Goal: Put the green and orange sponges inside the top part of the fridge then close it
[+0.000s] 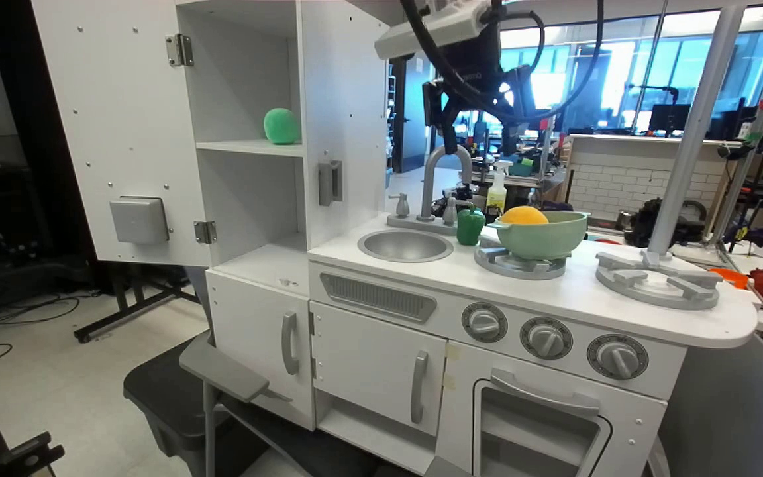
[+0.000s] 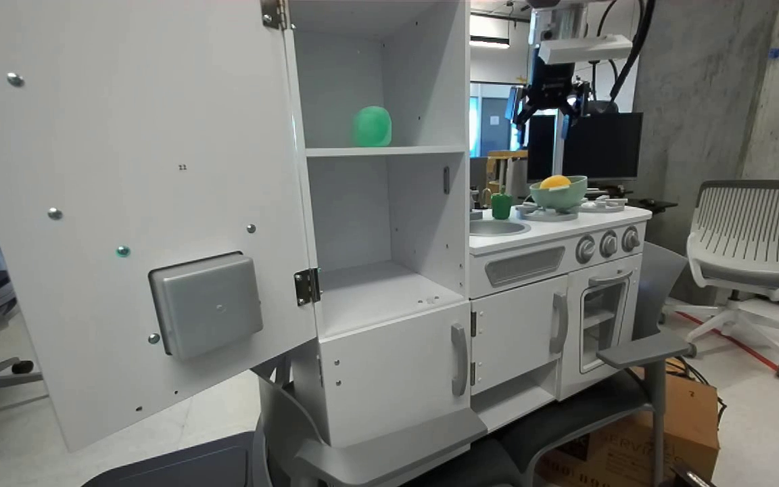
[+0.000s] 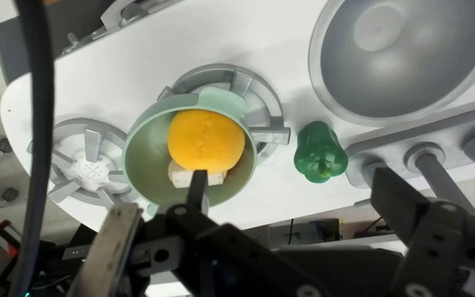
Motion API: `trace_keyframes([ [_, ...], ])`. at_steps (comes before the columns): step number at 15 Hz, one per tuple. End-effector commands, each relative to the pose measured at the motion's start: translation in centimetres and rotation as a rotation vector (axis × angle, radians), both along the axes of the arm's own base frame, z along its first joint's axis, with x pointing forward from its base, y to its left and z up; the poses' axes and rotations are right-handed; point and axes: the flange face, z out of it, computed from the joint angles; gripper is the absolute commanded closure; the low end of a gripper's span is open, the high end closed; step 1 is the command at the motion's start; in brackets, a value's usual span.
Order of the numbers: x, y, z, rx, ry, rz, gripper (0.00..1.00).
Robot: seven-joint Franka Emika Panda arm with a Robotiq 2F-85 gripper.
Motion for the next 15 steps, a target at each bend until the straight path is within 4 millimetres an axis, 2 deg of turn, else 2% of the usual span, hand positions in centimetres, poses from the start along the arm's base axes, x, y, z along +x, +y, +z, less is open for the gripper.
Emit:
trace_keyframes([
  [1,2.2,1.1,-1.8,0.029,-0.005,0.001,0.0],
  [4,2.8,2.2,-2.4,0.044,0.001,0.021,0.0],
  [8,2.6,2.5,-2.3,-0.019,0.043,0.1,0.0],
  [15,2.8,1.9,-6.7,-0.071,0.114,0.203,0.0],
])
